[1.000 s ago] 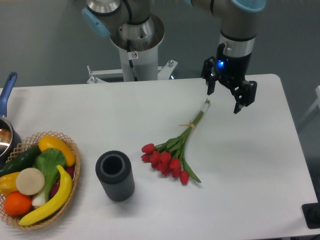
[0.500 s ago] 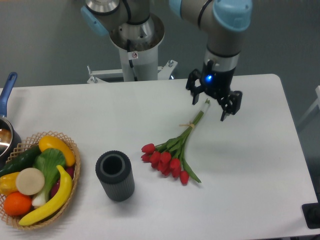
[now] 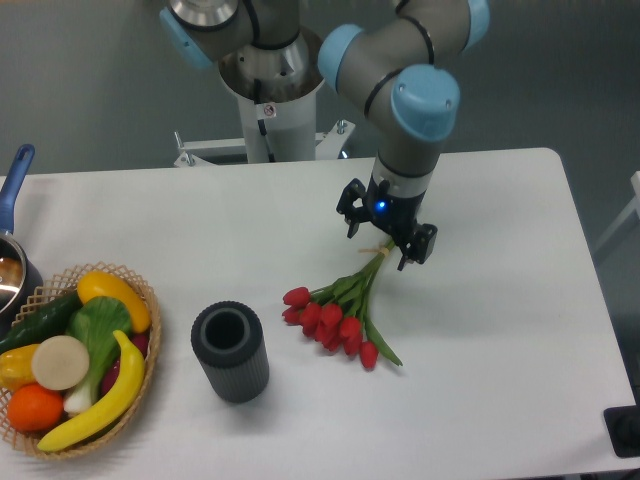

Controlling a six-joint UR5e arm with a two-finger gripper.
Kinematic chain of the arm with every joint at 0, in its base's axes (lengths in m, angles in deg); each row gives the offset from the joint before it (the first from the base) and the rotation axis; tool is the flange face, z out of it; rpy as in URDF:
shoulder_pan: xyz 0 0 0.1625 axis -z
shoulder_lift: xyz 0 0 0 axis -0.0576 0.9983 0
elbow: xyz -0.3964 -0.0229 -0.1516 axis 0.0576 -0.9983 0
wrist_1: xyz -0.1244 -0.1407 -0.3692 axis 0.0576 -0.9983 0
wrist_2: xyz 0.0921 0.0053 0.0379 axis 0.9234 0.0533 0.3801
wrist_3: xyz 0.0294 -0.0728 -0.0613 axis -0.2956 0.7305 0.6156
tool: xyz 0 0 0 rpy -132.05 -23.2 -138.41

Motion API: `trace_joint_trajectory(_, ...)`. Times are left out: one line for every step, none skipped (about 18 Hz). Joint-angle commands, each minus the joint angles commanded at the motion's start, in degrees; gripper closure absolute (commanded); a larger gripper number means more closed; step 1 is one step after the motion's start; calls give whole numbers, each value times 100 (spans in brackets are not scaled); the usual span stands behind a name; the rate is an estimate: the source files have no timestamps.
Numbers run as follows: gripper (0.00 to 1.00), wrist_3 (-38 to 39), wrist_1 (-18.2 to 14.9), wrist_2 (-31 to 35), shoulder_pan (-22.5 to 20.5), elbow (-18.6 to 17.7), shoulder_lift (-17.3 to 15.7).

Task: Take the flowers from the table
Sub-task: 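Move the open gripper down over the tulip stems near the tie, then close the gripper around the tulip stems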

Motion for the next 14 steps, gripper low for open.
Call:
trace_joint_trajectory(0, 9, 0, 0, 0, 17, 53)
trace_joint_trajectory(0, 0, 105, 9, 9, 9, 123)
trace_joint_trajectory(0, -17, 401, 26, 9, -17, 280)
trace_joint_trajectory(0, -26, 587, 52, 9, -44, 351)
trace_joint_trajectory(0, -26, 702, 105, 9, -79, 378)
trace_joint_trajectory(0, -18, 703, 105, 9, -79, 387)
trace_joint_trajectory(0, -18, 721, 105, 9, -105, 422)
trace_joint_trajectory(0, -26, 773, 105, 9, -123, 475)
trace_joint_trajectory(0, -35, 817, 105, 17, -158, 493)
trace_joint_trajectory(0, -44, 817, 105, 18, -193, 510)
trace_joint_trajectory(0, -44, 826, 105, 18, -202, 510)
trace_joint_trajectory(0, -44, 826, 105, 18, -202, 528)
trace_joint_trajectory(0, -53, 826, 114, 18, -193, 589)
trace_joint_trajectory(0, -53, 826, 114, 18, -211, 615)
